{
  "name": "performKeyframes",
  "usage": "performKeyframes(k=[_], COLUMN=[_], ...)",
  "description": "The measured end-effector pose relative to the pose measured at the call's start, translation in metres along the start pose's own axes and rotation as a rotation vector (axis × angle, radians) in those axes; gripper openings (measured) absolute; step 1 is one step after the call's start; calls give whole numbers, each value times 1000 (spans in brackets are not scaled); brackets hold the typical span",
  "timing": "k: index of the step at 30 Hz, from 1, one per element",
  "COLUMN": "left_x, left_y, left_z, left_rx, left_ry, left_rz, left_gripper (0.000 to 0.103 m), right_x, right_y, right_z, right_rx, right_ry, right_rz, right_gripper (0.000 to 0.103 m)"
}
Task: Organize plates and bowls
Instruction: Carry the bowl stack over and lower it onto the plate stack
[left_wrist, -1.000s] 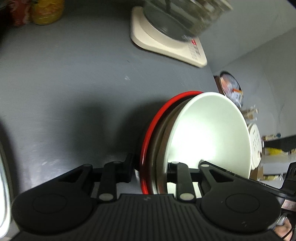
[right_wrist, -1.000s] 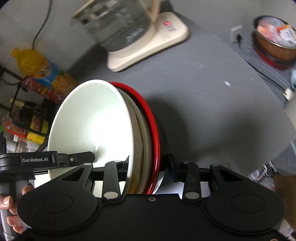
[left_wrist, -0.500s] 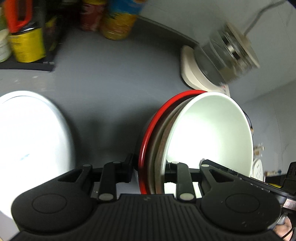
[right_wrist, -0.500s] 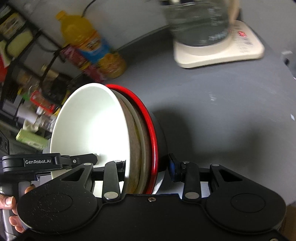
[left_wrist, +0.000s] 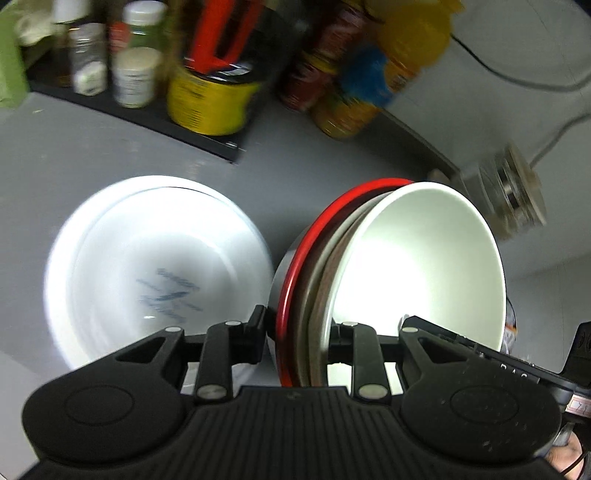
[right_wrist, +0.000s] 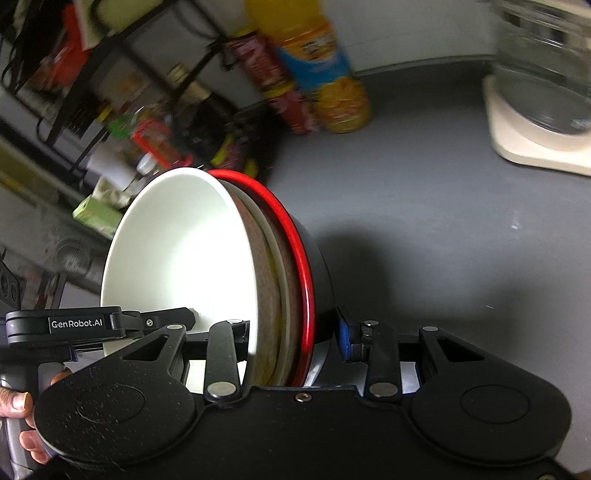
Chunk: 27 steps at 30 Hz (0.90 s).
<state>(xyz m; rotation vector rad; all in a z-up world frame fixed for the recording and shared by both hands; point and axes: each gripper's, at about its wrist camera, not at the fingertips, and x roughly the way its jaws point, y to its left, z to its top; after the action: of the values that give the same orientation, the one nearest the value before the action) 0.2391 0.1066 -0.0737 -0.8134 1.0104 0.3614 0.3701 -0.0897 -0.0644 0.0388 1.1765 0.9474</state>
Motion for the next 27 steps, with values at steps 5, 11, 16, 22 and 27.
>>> performKeyframes(k=[5,11,16,22,27], left_x=[-17,-35,-43,-42,-33], left_y=[27,61,85,107,119], left_z=[-2,-5,-5,-1,4], left_rx=[-69,-144,-190,-228,-241], left_ry=[-34,-64,-73,-68,-55], left_rz=[24,52,69,82,94], left_gripper=[26,26,26,26,26], right_x=[16,37,50,69,87], right_y=[27,58,74,84,87], right_z=[5,7,5,4,4], right_rx=[-59,-114,-148,-158,-154], right_ry=[40,87,116,150,173], right_rz=[30,55,59,57,45], right_gripper=[35,35,35,35,35])
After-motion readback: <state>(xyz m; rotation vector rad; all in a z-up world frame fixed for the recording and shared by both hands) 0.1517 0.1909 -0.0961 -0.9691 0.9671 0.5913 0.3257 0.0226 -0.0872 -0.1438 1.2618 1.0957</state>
